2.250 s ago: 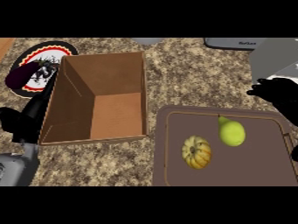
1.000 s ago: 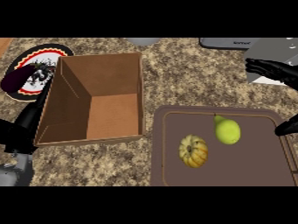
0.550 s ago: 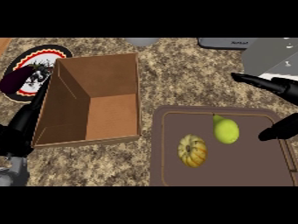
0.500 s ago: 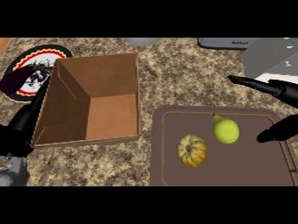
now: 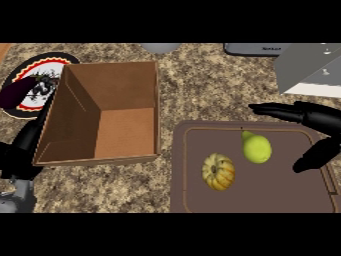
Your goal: Pick the pear from the tray and place it in the tiered shelf
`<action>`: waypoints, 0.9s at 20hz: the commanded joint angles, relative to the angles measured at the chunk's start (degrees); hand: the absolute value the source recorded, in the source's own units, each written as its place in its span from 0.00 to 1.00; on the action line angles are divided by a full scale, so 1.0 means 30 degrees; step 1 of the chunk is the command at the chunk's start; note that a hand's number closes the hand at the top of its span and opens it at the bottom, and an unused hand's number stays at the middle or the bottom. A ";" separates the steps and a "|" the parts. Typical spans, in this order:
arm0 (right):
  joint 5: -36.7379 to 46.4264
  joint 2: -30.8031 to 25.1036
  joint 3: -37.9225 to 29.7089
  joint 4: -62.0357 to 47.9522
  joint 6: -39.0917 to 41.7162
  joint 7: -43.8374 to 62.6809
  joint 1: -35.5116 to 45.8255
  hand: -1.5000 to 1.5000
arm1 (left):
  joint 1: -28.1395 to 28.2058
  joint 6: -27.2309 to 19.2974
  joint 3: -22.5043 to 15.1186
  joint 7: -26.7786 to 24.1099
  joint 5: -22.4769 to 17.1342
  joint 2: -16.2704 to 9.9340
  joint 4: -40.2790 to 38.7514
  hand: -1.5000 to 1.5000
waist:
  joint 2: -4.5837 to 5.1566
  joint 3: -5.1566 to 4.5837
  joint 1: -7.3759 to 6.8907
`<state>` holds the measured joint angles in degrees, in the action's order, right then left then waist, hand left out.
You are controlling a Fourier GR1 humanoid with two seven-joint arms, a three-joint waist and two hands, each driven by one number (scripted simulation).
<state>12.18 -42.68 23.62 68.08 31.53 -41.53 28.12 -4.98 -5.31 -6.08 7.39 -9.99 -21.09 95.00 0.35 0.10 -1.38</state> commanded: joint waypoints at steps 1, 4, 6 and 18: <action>0.1362 -0.0670 0.0340 -0.2894 0.1527 -0.4794 0.0916 0.00 | 0.0727 0.0575 0.0476 -0.0262 -0.0195 -0.0335 0.0425 0.50 | 0.0010 -0.0007 -0.0109; 0.2748 0.0671 0.1158 -0.3328 -0.0073 -0.3702 0.1492 0.00 | 0.0194 -0.0200 -0.0332 -0.0080 0.0939 0.0809 -0.0124 0.50 | -0.0042 -0.0024 0.0176; 0.2913 -0.0103 0.1162 -0.2733 -0.0121 -0.3521 0.1063 0.00 | 0.1330 0.0795 0.0945 -0.0577 0.0138 -0.0184 0.0196 0.50 | -0.0095 -0.0033 0.0215; 0.4313 0.1197 0.2753 -0.6553 -0.0821 -0.5126 0.2961 0.00 | 0.0660 0.0902 0.1245 0.0191 0.0319 0.0418 0.0513 0.50 | -0.0051 -0.0029 0.0170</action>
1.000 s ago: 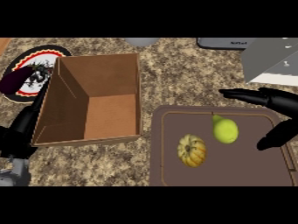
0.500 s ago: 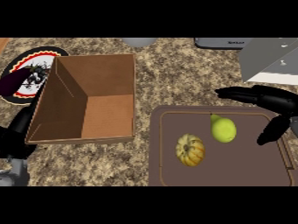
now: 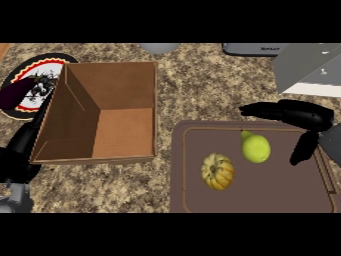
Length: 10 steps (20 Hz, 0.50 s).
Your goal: Pick the pear from the tray and place it in the tiered shelf
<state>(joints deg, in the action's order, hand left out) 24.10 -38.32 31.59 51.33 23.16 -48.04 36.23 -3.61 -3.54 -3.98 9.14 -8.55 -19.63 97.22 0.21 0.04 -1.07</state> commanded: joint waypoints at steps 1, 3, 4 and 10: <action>0.0631 0.0211 0.0285 -0.1295 0.1910 -0.2524 0.0731 0.00 | 0.0870 0.0285 -0.0087 -0.0646 0.0376 0.0192 0.0006 0.50 | -0.0005 -0.0008 0.0001; 0.0980 0.0324 0.0666 -0.1572 0.1275 -0.2998 0.0315 0.00 | -0.0553 0.0267 0.0446 -0.0856 0.0220 0.0416 -0.1439 0.50 | 0.0012 -0.0011 0.0195; 0.1160 0.0874 0.1057 -0.1845 0.1110 -0.2735 0.0328 0.00 | 0.0166 0.0307 0.0268 0.0334 -0.0100 0.0219 0.0377 0.50 | -0.0012 -0.0001 0.0013; 0.1479 0.1968 0.1657 -0.2950 0.1102 -0.2596 0.0773 0.00 | -0.0402 0.0624 0.0681 0.0688 -0.0163 0.0169 -0.0023 0.50 | -0.0001 -0.0002 0.0019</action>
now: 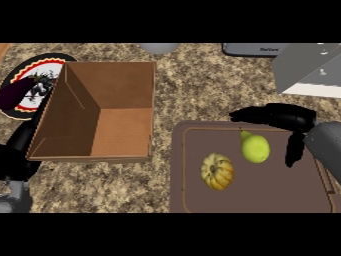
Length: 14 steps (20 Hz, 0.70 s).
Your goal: Pick the pear from the tray and place it in the tiered shelf
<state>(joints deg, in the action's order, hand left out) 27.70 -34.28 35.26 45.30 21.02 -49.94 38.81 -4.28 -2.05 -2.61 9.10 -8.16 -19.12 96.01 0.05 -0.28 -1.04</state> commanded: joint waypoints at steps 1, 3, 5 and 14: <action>0.0517 0.0799 0.0472 -0.1934 0.0746 -0.2825 -0.0369 0.00 | 0.0534 0.0077 -0.0039 -0.0459 0.0274 0.0228 0.0032 0.50 | 0.0111 0.0111 -0.0095; 0.0319 0.1903 0.0694 -0.1749 0.0985 -0.1813 -0.0172 0.00 | -0.0423 -0.0436 -0.0015 0.0478 0.0508 0.0327 0.0212 0.50 | 0.0091 0.0112 -0.0009; 0.0256 0.1062 0.0688 -0.0820 0.1275 -0.2082 -0.0622 0.00 | 0.0559 0.0233 0.0238 -0.0073 0.0046 0.0198 0.0381 0.50 | -0.0004 0.0093 0.0173; 0.0632 0.2789 0.0625 -0.2522 -0.1200 -0.1455 -0.0717 1.00 | -0.0121 0.0323 0.0322 0.0623 0.0149 0.0275 0.0294 0.50 | 0.0058 0.0112 0.0048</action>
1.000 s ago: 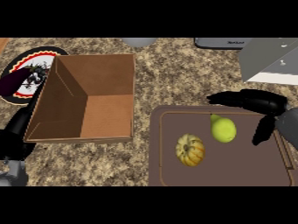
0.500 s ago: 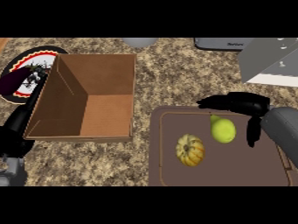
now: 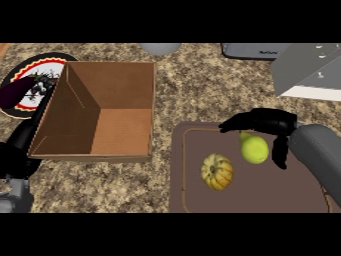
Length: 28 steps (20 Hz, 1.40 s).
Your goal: Pick the pear from the tray and place it in the tiered shelf
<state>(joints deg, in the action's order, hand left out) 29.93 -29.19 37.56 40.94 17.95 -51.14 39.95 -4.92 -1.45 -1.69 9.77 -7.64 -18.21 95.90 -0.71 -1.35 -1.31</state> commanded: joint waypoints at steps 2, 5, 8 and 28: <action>-0.0617 0.1014 -0.0841 -0.1617 -0.1311 -0.1966 -0.1390 1.00 | -0.0105 -0.0264 -0.0335 -0.0113 0.0577 0.0346 0.0043 0.50 | 0.0403 0.0487 0.0131; -0.0647 0.2056 -0.1268 -0.1259 -0.3324 -0.1774 -0.2016 1.00 | -0.0033 0.0153 0.0088 -0.0233 0.0390 -0.0074 -0.0218 0.50 | 0.0367 0.0482 0.0231; -0.1045 0.1016 -0.2374 -0.2032 -0.2934 -0.2939 -0.1102 1.00 | -0.0455 -0.0252 -0.0166 -0.0005 0.0498 0.0590 -0.0320 0.50 | 0.0369 0.0478 0.0251; -0.4501 0.1814 -0.9453 0.0303 -1.4600 1.2379 -0.1465 1.00 | 0.2188 0.0062 0.1353 -0.0400 0.0247 -0.0316 -0.0286 0.50 | -0.0859 0.0250 0.2538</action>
<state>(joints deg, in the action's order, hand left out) 17.30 -25.12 11.98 36.70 -17.37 -21.07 35.11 -0.41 -1.61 2.29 9.08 -7.07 -18.97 95.15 -2.83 -0.64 5.68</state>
